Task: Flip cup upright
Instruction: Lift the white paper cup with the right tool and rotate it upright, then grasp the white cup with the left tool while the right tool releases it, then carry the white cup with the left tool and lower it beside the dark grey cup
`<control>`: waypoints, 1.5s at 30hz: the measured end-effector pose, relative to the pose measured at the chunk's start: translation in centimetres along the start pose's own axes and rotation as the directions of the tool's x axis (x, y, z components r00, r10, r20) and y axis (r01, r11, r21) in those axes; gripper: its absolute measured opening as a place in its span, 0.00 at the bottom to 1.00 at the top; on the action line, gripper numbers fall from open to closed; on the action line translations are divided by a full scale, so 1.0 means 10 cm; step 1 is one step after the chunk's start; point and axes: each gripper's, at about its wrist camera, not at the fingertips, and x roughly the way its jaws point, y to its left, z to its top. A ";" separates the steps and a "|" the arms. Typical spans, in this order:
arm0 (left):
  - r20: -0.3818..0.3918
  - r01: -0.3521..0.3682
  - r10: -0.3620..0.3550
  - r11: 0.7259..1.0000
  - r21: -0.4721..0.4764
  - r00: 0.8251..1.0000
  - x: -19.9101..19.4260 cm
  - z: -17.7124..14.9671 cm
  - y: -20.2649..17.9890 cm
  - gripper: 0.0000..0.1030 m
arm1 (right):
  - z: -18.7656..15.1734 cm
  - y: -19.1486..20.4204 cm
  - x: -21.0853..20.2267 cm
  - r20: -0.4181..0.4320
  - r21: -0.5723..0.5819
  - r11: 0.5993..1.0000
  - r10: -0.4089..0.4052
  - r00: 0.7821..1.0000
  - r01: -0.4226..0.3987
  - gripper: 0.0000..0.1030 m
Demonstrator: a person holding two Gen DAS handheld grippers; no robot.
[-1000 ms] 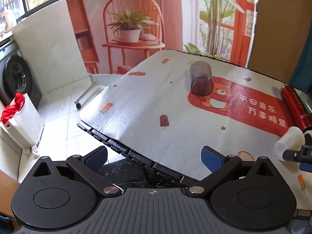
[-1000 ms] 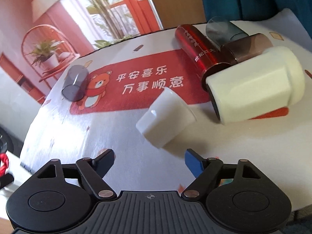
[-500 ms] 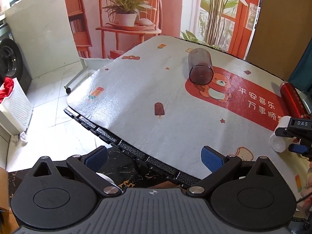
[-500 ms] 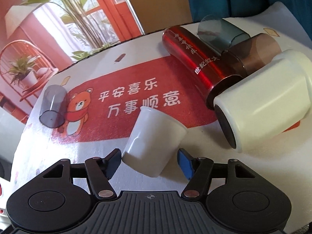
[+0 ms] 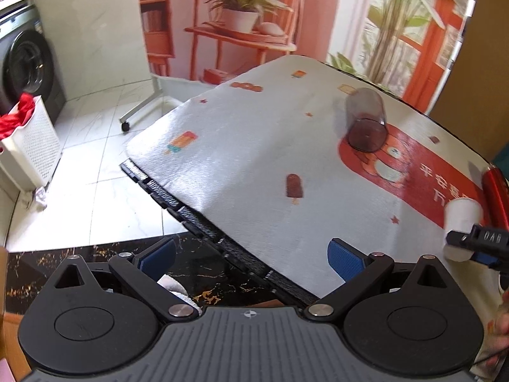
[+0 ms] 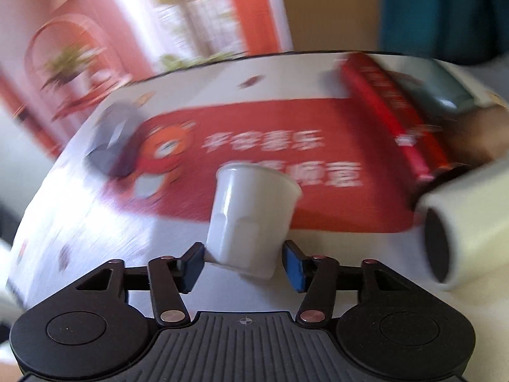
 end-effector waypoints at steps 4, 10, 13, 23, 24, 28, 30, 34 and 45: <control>0.002 -0.010 0.010 1.000 -0.020 1.000 -0.02 0.03 0.07 0.99 | -0.02 0.33 0.08 -0.046 -0.126 0.989 0.077 0.996 -0.082 0.48; 0.011 -0.022 0.022 0.999 -0.029 1.000 -0.07 0.09 0.10 0.99 | -0.07 0.59 0.08 -0.099 -0.212 0.962 0.157 0.983 -0.175 0.48; 0.009 -0.017 0.017 0.999 -0.034 1.000 -0.08 0.12 0.08 0.99 | -0.10 0.60 0.03 -0.101 -0.233 0.954 0.168 0.981 -0.187 0.49; -0.009 0.068 -0.068 0.997 0.032 0.998 -0.08 0.25 -0.34 0.99 | -0.13 0.18 -0.34 -0.061 -0.235 0.952 0.188 0.980 -0.197 0.58; -0.010 0.083 -0.082 0.995 0.048 0.997 -0.08 0.27 -0.43 0.99 | -0.13 0.11 -0.36 -0.055 -0.229 0.954 0.184 0.981 -0.192 0.59; -0.034 0.161 -0.158 0.980 0.118 0.987 -0.02 0.32 -0.83 0.99 | -0.16 -0.18 -0.47 -0.034 -0.196 0.972 0.123 0.992 -0.127 0.62; -0.057 0.218 -0.211 0.962 0.162 0.976 0.05 0.32 -1.08 0.99 | -0.18 -0.31 -0.52 -0.027 -0.175 0.980 0.090 0.996 -0.093 0.62; -0.119 0.285 -0.263 0.928 0.239 0.957 0.27 0.26 -1.55 0.99 | -0.26 -0.59 -0.63 -0.015 -0.140 0.989 0.048 0.999 -0.050 0.66; -0.238 0.355 -0.283 0.861 0.365 0.929 0.68 -0.03 -2.18 0.58 | -0.37 -0.92 -0.70 -0.016 -0.079 0.996 0.035 0.999 -0.036 0.69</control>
